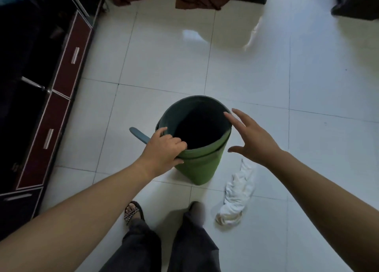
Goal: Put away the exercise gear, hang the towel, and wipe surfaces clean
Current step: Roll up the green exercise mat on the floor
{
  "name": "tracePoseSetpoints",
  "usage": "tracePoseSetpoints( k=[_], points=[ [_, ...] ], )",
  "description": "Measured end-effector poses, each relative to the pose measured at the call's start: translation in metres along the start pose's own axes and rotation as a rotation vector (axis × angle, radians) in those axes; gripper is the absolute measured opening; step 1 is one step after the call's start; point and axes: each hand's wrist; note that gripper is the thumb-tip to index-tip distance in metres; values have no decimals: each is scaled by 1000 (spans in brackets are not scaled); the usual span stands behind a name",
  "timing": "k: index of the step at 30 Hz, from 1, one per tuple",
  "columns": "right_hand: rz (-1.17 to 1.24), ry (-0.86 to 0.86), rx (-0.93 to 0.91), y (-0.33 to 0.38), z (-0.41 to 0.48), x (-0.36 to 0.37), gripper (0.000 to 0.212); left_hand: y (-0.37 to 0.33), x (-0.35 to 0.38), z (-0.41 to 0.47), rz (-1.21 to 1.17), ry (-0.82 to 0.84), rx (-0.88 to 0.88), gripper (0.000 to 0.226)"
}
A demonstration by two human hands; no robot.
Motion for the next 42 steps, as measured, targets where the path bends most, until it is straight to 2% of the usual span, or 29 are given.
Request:
tracePoseSetpoints(
  k=[3,6,9,13,18,22,26,32,42],
  points=[
    [-140,-108,-162,2,-1,1,88,-7,-1,10,-19,23,15,25],
    [-213,-105,-304,10,3,8,74,-11,-2,21,-99,3,-27,13],
    [-172,-161,-315,13,7,12,60,-11,-8,26,-89,78,-68,14],
    [-117,-261,-344,25,6,6,38,-13,-12,13,-67,65,-73,18],
    [-83,-265,-372,54,-19,-14,33,-26,-41,-29,-61,-9,-81,18],
    [-39,-272,-419,91,-45,-40,30,-36,-83,-80,-38,-84,-74,30],
    [-15,-302,-511,145,-63,-68,29,-40,-122,-142,-1,-137,-129,32],
    [-50,-268,-668,244,-75,-89,29,-40,-151,-254,13,-211,-354,36],
    [-138,-232,-1080,469,-138,-61,35,-66,-119,-508,-62,-417,-775,34]
  ],
)
Point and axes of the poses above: each hand's wrist, its own z-axis towards the middle knuckle, its own x-axis out of the palm, y = z × x, and after that the axes turned 6 degrees about y, right-handed
